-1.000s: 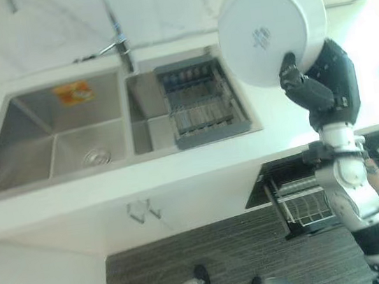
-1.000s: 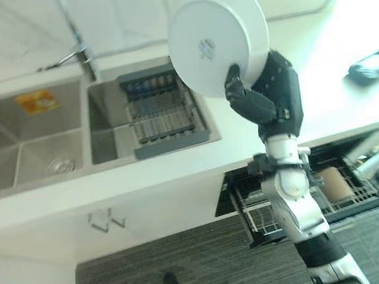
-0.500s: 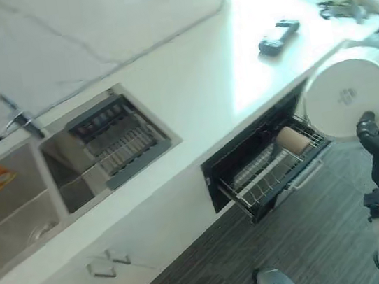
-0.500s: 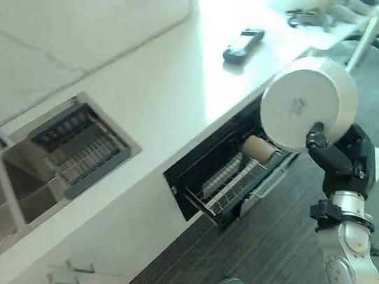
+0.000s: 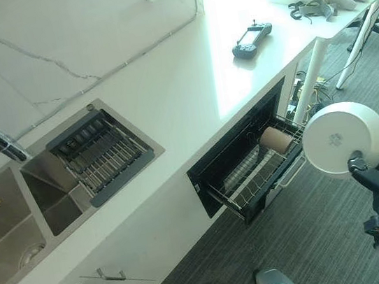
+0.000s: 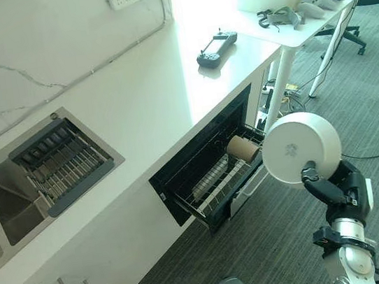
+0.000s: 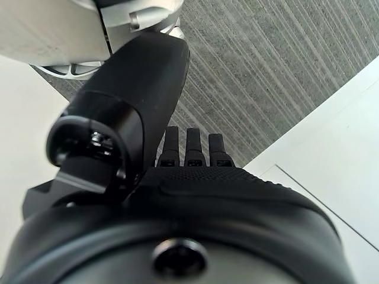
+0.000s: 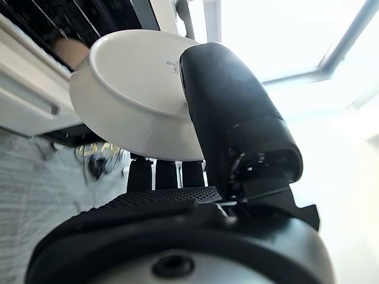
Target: Place the dishes in the dishwasher.
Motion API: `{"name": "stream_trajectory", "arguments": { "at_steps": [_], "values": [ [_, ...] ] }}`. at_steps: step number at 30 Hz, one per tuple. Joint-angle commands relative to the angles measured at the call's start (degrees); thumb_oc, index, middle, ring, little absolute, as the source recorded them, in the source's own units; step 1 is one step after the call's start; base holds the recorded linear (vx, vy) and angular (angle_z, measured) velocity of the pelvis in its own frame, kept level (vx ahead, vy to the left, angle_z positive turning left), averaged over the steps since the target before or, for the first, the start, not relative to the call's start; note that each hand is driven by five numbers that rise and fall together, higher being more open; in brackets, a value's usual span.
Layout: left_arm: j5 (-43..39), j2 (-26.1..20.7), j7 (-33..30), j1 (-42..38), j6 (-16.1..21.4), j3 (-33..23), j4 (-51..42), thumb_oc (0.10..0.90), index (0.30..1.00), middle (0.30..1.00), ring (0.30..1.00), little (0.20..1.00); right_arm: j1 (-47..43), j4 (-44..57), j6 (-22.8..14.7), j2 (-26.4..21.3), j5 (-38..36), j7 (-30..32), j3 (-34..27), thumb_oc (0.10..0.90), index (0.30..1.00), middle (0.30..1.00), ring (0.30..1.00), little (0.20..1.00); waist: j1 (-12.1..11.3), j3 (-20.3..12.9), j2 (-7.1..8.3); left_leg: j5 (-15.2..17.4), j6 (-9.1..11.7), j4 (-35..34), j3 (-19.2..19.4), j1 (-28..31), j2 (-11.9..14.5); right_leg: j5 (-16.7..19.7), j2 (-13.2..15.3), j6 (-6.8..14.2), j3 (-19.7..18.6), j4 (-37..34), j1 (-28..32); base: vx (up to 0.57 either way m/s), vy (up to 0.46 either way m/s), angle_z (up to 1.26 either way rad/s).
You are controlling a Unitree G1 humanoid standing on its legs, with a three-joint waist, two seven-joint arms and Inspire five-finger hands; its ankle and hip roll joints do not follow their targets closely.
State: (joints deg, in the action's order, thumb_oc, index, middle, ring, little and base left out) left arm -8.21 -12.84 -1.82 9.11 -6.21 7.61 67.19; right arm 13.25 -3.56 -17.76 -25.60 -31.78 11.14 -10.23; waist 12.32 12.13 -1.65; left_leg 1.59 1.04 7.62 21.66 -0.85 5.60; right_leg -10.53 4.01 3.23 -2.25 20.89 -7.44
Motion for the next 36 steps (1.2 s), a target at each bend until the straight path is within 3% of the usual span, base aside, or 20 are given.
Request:
{"name": "stream_trajectory", "arguments": {
  "at_steps": [1,8,16,19,24,25,36],
  "values": [
    [0.2,-0.6,1.5,-3.7,0.9,-0.6,-1.8,0.8,0.9,0.9,0.9,0.9,-9.7,3.4,-6.9,-4.4,5.8,-0.1,-3.5,0.4,0.3,0.3,0.3,0.3,-1.3,0.7,1.48,18.8,-3.0,9.6,-4.6,3.6,-1.6,-3.9,0.1,1.5,5.1,-3.7,2.7,0.04,-0.014,0.09],
    [1.0,-0.9,1.7,-3.4,0.5,-1.5,-1.9,0.8,0.9,0.9,0.9,0.9,-11.1,3.5,-6.3,-9.5,22.3,9.4,-3.8,0.4,0.3,0.3,0.3,0.3,-3.1,0.9,2.09,17.5,-3.3,9.6,-5.6,2.2,-2.4,-3.0,0.4,1.1,6.2,-3.7,2.0,0.0,-0.019,0.13],
    [4.1,-1.6,2.3,-3.3,-0.2,-3.0,-2.3,0.8,0.9,0.9,0.9,0.9,-12.6,1.0,-3.3,-19.3,50.7,23.3,-3.3,0.4,0.3,0.3,0.3,0.3,-5.2,1.4,2.99,17.3,-3.3,9.6,-7.1,1.4,-2.7,-3.0,0.6,1.1,7.4,-3.7,1.9,0.03,-0.021,0.09],
    [4.5,-2.2,2.7,-4.0,-0.5,-3.4,-2.5,0.8,0.9,0.9,0.9,0.9,-13.4,-0.2,-2.4,-22.4,55.4,25.2,-1.3,0.4,0.3,0.3,0.3,0.3,-5.9,1.6,3.21,17.2,-3.4,9.6,-7.6,0.9,-2.8,-2.9,0.5,1.2,7.6,-3.7,1.6,0.01,-0.029,0.13],
    [5.7,-2.5,3.2,-3.7,-0.2,-3.6,-3.0,0.8,0.9,0.9,0.9,0.9,-13.2,-2.0,-5.0,-23.8,59.7,28.6,0.6,0.4,0.3,0.3,0.3,0.3,-6.4,1.8,3.18,17.0,-3.2,9.6,-8.2,0.7,-2.9,-3.0,0.7,1.2,8.1,-3.7,1.7,0.03,-0.017,0.08],
    [5.7,-2.6,3.5,-3.9,0.0,-3.6,-3.2,0.8,0.9,0.9,0.9,0.9,-13.6,-2.2,-5.6,-24.6,68.6,33.4,2.1,0.4,0.3,0.3,0.3,0.3,-6.6,2.1,3.02,16.9,-3.2,9.6,-8.4,0.5,-3.0,-3.0,0.8,1.2,8.3,-3.7,1.6,0.02,-0.004,0.04],
    [5.0,-4.0,4.4,-4.3,-1.1,-2.6,-5.1,0.8,0.9,0.9,0.9,0.9,-16.9,-7.0,-4.5,-26.8,65.9,24.9,9.4,0.4,0.3,0.3,0.3,0.3,-8.1,3.8,3.01,16.0,-3.0,9.6,-9.8,-0.7,-3.3,-2.8,1.2,1.2,9.4,-3.7,1.2,0.01,-0.013,0.08]
  ]
}}
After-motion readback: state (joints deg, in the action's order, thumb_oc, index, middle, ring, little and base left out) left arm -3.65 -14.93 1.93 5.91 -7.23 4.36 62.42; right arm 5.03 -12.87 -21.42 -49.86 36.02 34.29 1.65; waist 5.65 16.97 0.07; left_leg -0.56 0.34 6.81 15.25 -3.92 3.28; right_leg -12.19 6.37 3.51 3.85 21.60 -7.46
